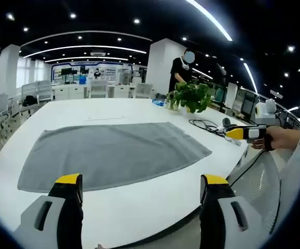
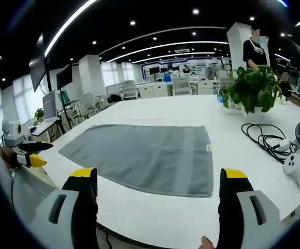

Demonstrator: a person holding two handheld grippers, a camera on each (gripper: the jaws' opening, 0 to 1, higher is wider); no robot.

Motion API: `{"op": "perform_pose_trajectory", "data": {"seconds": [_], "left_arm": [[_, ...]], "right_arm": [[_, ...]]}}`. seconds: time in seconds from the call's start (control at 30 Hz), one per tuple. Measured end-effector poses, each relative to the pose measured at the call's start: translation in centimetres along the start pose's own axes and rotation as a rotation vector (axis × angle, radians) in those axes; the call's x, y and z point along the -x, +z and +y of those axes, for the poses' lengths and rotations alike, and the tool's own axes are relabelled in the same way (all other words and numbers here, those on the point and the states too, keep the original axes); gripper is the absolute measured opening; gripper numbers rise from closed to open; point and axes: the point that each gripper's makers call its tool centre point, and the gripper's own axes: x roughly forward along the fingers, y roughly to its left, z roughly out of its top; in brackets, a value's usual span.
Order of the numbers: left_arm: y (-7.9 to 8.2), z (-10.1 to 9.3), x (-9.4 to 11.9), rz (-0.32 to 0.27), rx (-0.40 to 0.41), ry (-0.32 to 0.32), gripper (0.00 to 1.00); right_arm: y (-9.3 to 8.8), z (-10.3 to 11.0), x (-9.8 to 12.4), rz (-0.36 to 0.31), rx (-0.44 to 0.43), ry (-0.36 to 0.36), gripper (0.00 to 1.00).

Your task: Fold the towel on the table until its edges align and the towel forms a compact rectangular stack.

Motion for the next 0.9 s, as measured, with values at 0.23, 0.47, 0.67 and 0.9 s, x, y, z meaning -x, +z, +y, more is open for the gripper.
{"op": "perform_pose_trajectory", "data": {"seconds": [0.23,0.47,0.67,0.9], "left_arm": [[-0.4,-0.5,-0.1,0.021,-0.045,-0.007,0.93],[-0.7,-0.5,-0.1,0.034,-0.065,-0.010,0.93],[-1.2,-0.2,-0.2,0.054,-0.067,-0.007,0.92],[-1.3,-0.3,-0.3,0.065,-0.084,-0.008,0.93]], "right_arm": [[0.0,0.1,-0.2,-0.001,0.001,0.009,0.99],[0.0,0.1,-0.2,-0.005,-0.008,0.010,0.99],[0.1,0.2,-0.3,-0.006,-0.016,0.015,0.99],[0.2,0.3,-0.3,-0.012,-0.030,0.021,0.98]]}}
